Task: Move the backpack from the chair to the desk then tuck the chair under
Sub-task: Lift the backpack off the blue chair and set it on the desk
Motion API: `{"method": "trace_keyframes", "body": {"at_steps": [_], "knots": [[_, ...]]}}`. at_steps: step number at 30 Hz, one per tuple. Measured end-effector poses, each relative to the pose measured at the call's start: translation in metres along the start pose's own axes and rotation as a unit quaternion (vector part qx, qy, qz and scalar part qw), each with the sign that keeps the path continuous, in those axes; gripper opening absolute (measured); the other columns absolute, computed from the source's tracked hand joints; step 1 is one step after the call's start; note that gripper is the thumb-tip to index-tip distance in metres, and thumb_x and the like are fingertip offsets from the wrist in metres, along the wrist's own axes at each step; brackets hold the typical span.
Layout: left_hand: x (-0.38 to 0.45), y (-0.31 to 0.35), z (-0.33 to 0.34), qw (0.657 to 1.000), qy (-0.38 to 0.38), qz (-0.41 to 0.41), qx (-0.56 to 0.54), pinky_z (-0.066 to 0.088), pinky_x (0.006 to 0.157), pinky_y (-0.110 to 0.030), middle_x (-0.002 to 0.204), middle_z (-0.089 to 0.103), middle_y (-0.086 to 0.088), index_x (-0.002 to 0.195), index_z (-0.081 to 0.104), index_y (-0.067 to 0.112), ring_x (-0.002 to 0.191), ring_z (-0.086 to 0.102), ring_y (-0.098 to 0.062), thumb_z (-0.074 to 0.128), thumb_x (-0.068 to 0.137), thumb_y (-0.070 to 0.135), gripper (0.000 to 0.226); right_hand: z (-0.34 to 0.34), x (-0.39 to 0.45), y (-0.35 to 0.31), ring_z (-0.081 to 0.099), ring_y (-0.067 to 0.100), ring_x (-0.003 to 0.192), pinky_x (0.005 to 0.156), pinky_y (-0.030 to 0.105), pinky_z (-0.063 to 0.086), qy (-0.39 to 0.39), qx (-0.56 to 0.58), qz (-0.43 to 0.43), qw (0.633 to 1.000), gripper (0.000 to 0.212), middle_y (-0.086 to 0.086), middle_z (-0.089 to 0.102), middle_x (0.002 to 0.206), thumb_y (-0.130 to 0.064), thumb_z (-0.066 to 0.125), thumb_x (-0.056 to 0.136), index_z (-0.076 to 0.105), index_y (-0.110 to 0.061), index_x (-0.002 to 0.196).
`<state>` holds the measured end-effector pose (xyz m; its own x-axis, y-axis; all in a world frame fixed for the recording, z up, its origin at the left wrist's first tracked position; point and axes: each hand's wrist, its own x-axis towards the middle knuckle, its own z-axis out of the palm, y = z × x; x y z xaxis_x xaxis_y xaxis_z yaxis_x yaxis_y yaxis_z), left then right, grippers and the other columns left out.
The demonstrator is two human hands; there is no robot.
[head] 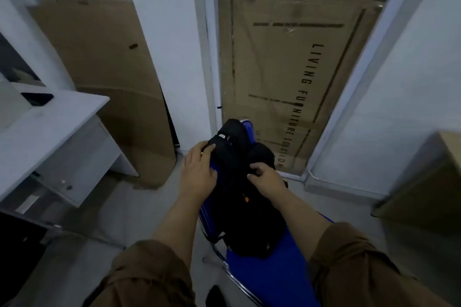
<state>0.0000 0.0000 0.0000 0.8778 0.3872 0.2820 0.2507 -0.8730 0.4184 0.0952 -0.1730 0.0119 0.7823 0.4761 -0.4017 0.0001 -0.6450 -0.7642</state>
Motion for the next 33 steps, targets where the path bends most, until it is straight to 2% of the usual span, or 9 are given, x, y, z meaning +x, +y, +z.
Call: {"method": "trace_keyframes", "body": {"at_steps": [5, 8, 10, 15, 19, 23, 26, 30, 33], "knots": [[0.036, -0.021, 0.005, 0.989, -0.073, -0.033, -0.126, 0.028, 0.116, -0.037, 0.157, 0.026, -0.008, 0.149, 0.023, 0.011, 0.142, 0.029, -0.022, 0.051, 0.088, 0.001, 0.068, 0.024, 0.042, -0.002, 0.055, 0.029, 0.113, 0.098, 0.038, 0.047, 0.004, 0.218, 0.112, 0.970, 0.065, 0.013, 0.050, 0.138, -0.022, 0.057, 0.095, 0.025, -0.013, 0.150], [0.045, -0.031, 0.010, 0.988, -0.095, 0.003, -0.124, 0.033, 0.111, -0.030, 0.152, 0.036, -0.007, 0.149, 0.026, 0.014, 0.135, 0.039, -0.022, 0.051, 0.089, -0.001, 0.066, 0.033, 0.056, -0.006, 0.053, 0.031, 0.116, 0.098, 0.042, 0.047, -0.002, 0.339, 0.168, 0.926, 0.062, 0.013, 0.050, 0.135, -0.016, 0.051, 0.098, 0.021, -0.011, 0.151], [0.047, -0.035, 0.012, 0.992, -0.077, 0.020, -0.096, 0.044, 0.100, -0.034, 0.142, 0.046, -0.008, 0.146, 0.035, 0.017, 0.121, 0.049, -0.025, 0.051, 0.089, 0.000, 0.062, 0.036, 0.062, -0.004, 0.051, 0.032, 0.122, 0.099, 0.043, 0.047, 0.003, 0.378, 0.196, 0.905, 0.056, 0.012, 0.048, 0.139, -0.016, 0.051, 0.098, 0.029, -0.009, 0.149], [0.036, -0.030, 0.003, 0.999, 0.005, 0.047, -0.016, 0.054, 0.074, -0.039, 0.122, 0.060, -0.007, 0.134, 0.055, 0.022, 0.104, 0.055, -0.027, 0.054, 0.091, 0.006, 0.046, 0.041, 0.067, -0.003, 0.053, 0.033, 0.119, 0.083, 0.041, 0.050, -0.001, 0.434, 0.239, 0.869, 0.043, 0.013, 0.051, 0.136, -0.015, 0.058, 0.094, 0.048, -0.004, 0.135], [0.013, -0.022, -0.010, 0.996, 0.048, 0.071, 0.030, 0.054, 0.062, -0.032, 0.111, 0.065, -0.003, 0.122, 0.065, 0.018, 0.097, 0.058, -0.024, 0.060, 0.088, 0.011, 0.035, 0.043, 0.062, -0.011, 0.059, 0.029, 0.089, 0.069, 0.040, 0.052, 0.011, 0.449, 0.225, 0.864, 0.043, 0.015, 0.056, 0.128, -0.019, 0.057, 0.095, 0.049, -0.007, 0.136], [-0.011, -0.022, -0.018, 0.992, 0.083, 0.078, 0.061, 0.046, 0.062, -0.025, 0.090, 0.066, -0.006, 0.110, 0.071, 0.014, 0.082, 0.058, -0.025, 0.070, 0.081, 0.011, 0.029, 0.043, 0.047, -0.008, 0.057, 0.035, 0.114, 0.096, 0.045, 0.050, 0.033, 0.443, 0.179, 0.878, 0.043, 0.014, 0.054, 0.134, -0.019, 0.050, 0.099, 0.042, -0.009, 0.140], [-0.029, -0.021, -0.019, 0.992, 0.095, 0.047, 0.063, 0.049, 0.059, -0.030, 0.087, 0.064, -0.006, 0.106, 0.071, 0.014, 0.082, 0.059, -0.026, 0.069, 0.082, 0.016, 0.024, 0.034, 0.029, 0.002, 0.058, 0.036, 0.113, 0.100, 0.046, 0.049, 0.033, 0.467, 0.159, 0.869, 0.042, 0.016, 0.053, 0.135, -0.013, 0.050, 0.098, 0.042, -0.004, 0.139], [-0.052, -0.009, -0.013, 0.992, 0.101, 0.016, 0.067, 0.051, 0.056, -0.032, 0.090, 0.068, -0.005, 0.104, 0.070, 0.016, 0.082, 0.061, -0.026, 0.066, 0.084, 0.019, 0.020, 0.014, 0.002, 0.008, 0.060, 0.035, 0.101, 0.085, 0.039, 0.054, 0.054, 0.494, 0.154, 0.854, 0.047, 0.015, 0.051, 0.133, -0.003, 0.053, 0.094, 0.040, -0.004, 0.140], [-0.061, 0.004, -0.005, 0.997, 0.061, -0.033, 0.045, 0.053, 0.058, -0.037, 0.094, 0.069, -0.006, 0.107, 0.068, 0.016, 0.084, 0.062, -0.026, 0.060, 0.089, 0.021, 0.020, 0.001, -0.014, 0.011, 0.061, 0.032, 0.088, 0.068, 0.037, 0.057, 0.059, 0.494, 0.149, 0.854, 0.046, 0.013, 0.048, 0.130, -0.003, 0.055, 0.093, 0.043, -0.003, 0.138]]}}
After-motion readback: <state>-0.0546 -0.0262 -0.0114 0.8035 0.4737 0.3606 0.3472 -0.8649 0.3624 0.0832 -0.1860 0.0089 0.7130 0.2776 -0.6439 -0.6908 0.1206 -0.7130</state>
